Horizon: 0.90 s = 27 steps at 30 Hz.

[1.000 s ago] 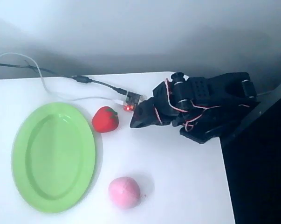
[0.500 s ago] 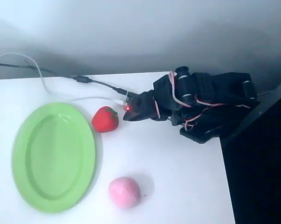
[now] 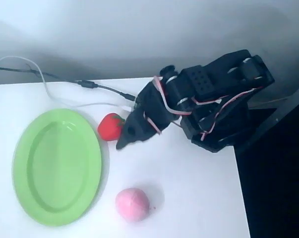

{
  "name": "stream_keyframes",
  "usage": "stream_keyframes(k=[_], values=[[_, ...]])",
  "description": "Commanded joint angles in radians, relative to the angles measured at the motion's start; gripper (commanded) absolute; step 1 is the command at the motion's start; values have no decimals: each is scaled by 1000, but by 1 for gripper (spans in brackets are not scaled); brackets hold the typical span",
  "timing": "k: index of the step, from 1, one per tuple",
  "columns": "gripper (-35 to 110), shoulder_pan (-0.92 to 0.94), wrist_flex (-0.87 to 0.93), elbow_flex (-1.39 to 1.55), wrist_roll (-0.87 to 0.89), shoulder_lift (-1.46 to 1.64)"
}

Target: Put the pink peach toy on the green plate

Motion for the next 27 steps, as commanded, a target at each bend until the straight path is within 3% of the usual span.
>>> stream_keyframes(k=[1,12,22,27], values=[[44,-150,6,-107,110,-92],[45,-367,0,-373,218,-620],[41,-394,0,-477,215,-810],[47,-405,0,-580,227,-908]])
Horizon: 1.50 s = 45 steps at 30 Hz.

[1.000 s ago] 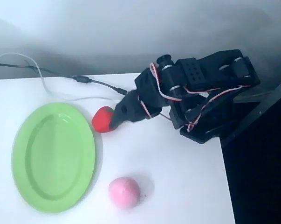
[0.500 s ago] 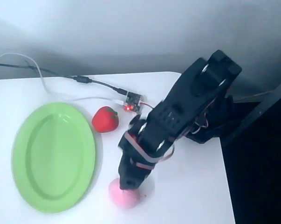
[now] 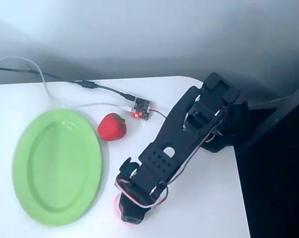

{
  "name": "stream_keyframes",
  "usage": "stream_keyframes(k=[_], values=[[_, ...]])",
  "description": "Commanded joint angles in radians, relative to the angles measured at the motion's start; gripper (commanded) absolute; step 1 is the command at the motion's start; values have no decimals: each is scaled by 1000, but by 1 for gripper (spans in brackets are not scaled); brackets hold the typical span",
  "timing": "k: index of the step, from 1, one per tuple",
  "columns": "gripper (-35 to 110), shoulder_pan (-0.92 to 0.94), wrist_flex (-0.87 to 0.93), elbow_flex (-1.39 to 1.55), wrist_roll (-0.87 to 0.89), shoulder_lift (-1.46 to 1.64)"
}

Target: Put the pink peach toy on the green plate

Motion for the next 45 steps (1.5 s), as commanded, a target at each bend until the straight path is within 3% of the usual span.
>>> stream_keyframes(k=[1,5,21,25,32,38,45], values=[[49,-18,6,-78,34,-34],[53,-31,6,-118,54,-77],[46,-51,9,-129,127,-213],[38,-51,9,-132,141,-241],[0,-51,61,-135,158,-249],[0,-35,123,-129,133,-192],[0,149,196,-109,-69,212]])
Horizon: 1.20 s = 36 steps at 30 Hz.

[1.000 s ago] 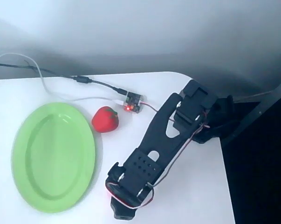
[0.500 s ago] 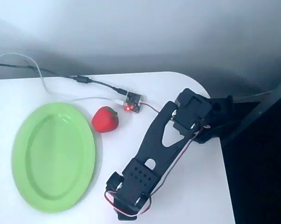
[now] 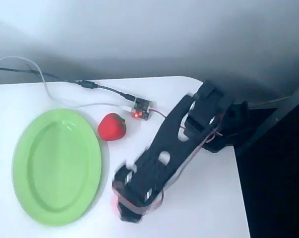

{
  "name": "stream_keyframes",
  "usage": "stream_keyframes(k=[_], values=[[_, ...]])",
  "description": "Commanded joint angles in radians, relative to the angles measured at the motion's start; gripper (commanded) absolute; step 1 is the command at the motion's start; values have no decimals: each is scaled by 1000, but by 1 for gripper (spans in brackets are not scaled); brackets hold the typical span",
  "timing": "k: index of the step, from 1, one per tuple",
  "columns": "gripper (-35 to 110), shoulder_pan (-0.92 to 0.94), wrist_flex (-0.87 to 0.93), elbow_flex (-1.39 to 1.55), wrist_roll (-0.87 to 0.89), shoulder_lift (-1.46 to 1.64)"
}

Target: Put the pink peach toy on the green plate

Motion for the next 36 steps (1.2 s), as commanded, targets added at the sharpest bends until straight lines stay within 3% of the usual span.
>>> stream_keyframes(k=[1,9,15,19,23,25,36], values=[[0,95,-18,-8,-98,224],[0,316,-293,-43,-278,150],[0,430,-295,-367,-410,-206],[0,454,-242,-430,-423,-318],[0,453,12,-430,-413,-347],[0,448,51,-419,-414,-357],[0,446,-247,-417,-417,-431]])
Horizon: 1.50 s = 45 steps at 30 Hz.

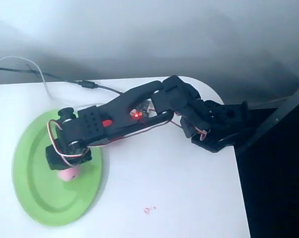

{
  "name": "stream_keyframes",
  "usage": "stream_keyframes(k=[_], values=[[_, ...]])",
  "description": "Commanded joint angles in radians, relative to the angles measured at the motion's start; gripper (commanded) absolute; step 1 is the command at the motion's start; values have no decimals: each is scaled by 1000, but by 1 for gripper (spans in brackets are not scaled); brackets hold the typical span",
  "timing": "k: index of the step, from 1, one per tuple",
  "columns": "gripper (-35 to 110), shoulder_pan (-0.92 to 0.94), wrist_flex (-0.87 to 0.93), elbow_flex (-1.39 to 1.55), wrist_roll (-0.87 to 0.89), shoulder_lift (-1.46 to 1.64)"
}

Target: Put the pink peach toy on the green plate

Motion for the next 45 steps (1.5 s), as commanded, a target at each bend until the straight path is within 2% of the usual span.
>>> stream_keyframes(k=[1,6,9,14,20,29,35,37,40,43,45], values=[[0,-3,-31,-17,14,8],[0,-9,-26,-12,-5,-8],[21,-11,-38,-17,-38,-14],[31,-5,-48,-21,-72,-14],[37,-2,-48,-46,-84,5],[51,21,-46,55,-121,310],[54,25,-43,169,-123,472],[50,25,9,301,-103,640],[36,25,78,580,-35,980],[1,121,258,779,-26,1304],[0,187,288,914,-29,1463]])
